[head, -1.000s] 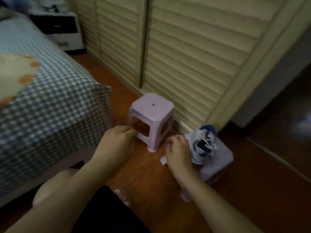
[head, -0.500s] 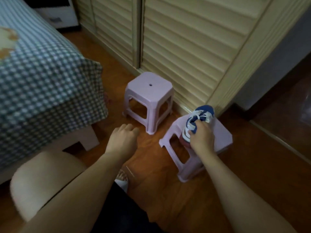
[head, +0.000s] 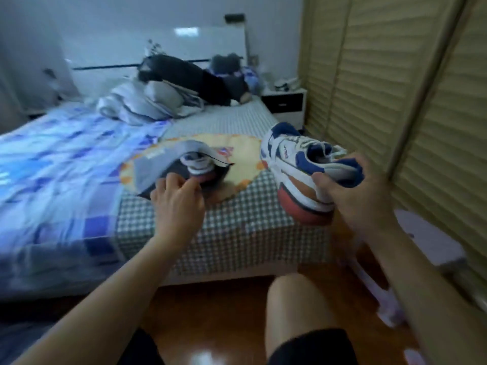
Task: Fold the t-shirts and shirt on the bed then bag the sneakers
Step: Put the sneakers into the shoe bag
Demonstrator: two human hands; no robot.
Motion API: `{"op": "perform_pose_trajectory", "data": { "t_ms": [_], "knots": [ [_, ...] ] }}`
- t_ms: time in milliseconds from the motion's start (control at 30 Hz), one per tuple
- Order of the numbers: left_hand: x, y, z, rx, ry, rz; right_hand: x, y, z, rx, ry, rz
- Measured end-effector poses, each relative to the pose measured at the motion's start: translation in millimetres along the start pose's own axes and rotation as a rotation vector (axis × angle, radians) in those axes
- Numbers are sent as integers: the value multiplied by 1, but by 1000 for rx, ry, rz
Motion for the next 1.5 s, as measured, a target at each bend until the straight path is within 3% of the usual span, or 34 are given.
{"op": "perform_pose_trajectory", "data": {
  "t_ms": [67, 267, 500, 633, 767, 900, 933, 1067, 1167, 1267, 1333, 1500],
  "knots": [
    [48, -21, 0, -1, -103, 29, 8, -11, -34, 100, -74, 12],
    [92, -52, -37, 307, -319, -135, 9, -14, -97, 374, -130, -58],
    [98, -62, -24, 152, 98, -154, -10, -32, -174, 478, -113, -122],
    [107, -49, -33, 96, 186, -11, -41, -58, -240, 457, -93, -138],
    [104, -43, -34, 39, 279, 25, -85, -62, -296, 499, -1, -121],
    [102, -35, -48, 9, 311, 77, -113, -20, -297, 223, 115, 101],
    [102, -31, -52, 4, 314, 71, -118, -3, -297, 218, 151, 149],
    [99, -27, -62, -13, 297, -23, -139, 13, -330, 372, 382, 267],
    [102, -33, -61, -38, 306, -26, -147, -20, -366, 496, 231, 112],
    [108, -39, -62, -49, 278, -18, -164, -46, -383, 706, 287, -52],
    [110, -40, -64, -62, 261, -34, -171, -49, -378, 786, 282, -62],
    [108, -37, -68, -81, 211, -104, -180, -52, -373, 735, 376, -22]
  ]
}}
Point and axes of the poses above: each hand's wrist, its own y-axis away from the middle knuckle, its own z-axis out of the back of the hand, x = y × z, the point moved 5 cm from there along -y, towards the middle knuckle, and after that the axes turned 13 degrees about -y, right-handed, at the moved point
